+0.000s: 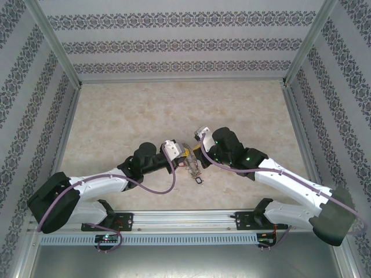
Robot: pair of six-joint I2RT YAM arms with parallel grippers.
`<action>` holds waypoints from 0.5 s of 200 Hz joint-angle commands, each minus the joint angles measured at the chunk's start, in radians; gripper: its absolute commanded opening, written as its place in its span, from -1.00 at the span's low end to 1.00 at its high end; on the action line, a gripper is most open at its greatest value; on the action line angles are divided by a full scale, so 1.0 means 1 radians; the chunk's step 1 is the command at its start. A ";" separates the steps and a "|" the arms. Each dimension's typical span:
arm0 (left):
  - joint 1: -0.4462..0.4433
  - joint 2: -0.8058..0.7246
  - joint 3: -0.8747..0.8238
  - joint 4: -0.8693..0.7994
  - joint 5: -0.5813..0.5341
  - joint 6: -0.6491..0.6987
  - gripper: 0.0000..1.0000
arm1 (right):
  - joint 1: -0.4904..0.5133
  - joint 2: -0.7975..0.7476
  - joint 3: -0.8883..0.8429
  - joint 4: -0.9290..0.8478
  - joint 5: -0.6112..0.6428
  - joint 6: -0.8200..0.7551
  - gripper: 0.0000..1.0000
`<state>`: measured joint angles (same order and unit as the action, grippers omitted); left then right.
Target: Put the keys on the keyring
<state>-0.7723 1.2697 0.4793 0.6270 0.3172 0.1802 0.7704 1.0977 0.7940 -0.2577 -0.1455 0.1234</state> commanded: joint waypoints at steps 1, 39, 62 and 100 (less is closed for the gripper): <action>-0.001 -0.015 -0.022 0.060 0.006 -0.026 -1.00 | 0.003 -0.005 0.037 -0.025 0.037 0.048 -1.00; -0.002 0.002 -0.005 0.060 -0.009 -0.024 -1.00 | 0.003 0.025 0.051 -0.038 0.045 0.070 -1.00; -0.003 -0.003 -0.014 0.059 -0.017 -0.020 -1.00 | 0.002 0.037 0.061 -0.039 0.040 0.080 -1.00; -0.002 0.011 -0.015 0.075 -0.019 -0.005 -1.00 | -0.031 0.057 0.068 -0.047 0.037 0.103 -1.00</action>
<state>-0.7723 1.2720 0.4721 0.6418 0.3054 0.1745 0.7658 1.1454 0.8345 -0.2882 -0.1383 0.1894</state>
